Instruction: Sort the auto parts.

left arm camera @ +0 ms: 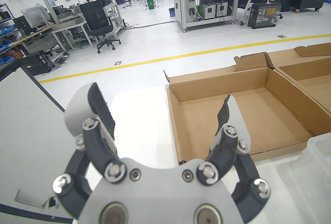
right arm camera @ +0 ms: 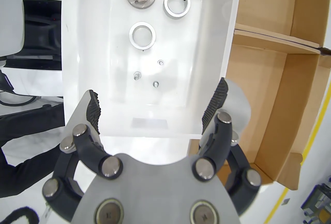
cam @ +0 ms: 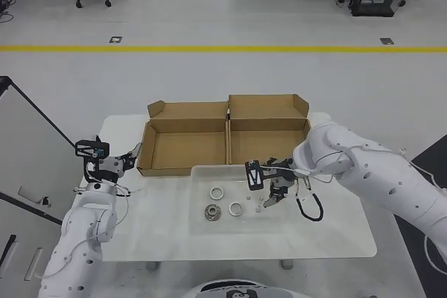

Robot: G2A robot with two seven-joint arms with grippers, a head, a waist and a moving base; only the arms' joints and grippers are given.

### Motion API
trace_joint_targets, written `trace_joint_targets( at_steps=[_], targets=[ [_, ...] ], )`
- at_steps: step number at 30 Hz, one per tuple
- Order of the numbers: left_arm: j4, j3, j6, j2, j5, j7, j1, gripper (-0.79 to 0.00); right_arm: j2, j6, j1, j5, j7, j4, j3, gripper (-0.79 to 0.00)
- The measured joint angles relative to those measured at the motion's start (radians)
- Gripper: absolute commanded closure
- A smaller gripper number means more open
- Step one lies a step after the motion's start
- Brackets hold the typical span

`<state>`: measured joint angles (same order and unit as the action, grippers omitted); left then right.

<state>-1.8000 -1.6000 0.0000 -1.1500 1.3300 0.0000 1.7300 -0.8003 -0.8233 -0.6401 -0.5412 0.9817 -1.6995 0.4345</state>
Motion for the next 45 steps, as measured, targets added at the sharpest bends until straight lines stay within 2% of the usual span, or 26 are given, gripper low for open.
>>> trace_joint_targets(
  at_steps=[17,45],
  targets=[
    [0.000,0.000,0.000,0.000,0.000,0.000,0.000,-0.785,-0.041,-0.030,-0.051,-0.165,-0.066,0.045,-0.056,-0.785],
    [0.000,0.000,0.000,0.000,0.000,0.000,0.000,-0.785,-0.060,-0.025,-0.068,-0.183,-0.046,0.058,-0.074,-0.785]
  ],
)
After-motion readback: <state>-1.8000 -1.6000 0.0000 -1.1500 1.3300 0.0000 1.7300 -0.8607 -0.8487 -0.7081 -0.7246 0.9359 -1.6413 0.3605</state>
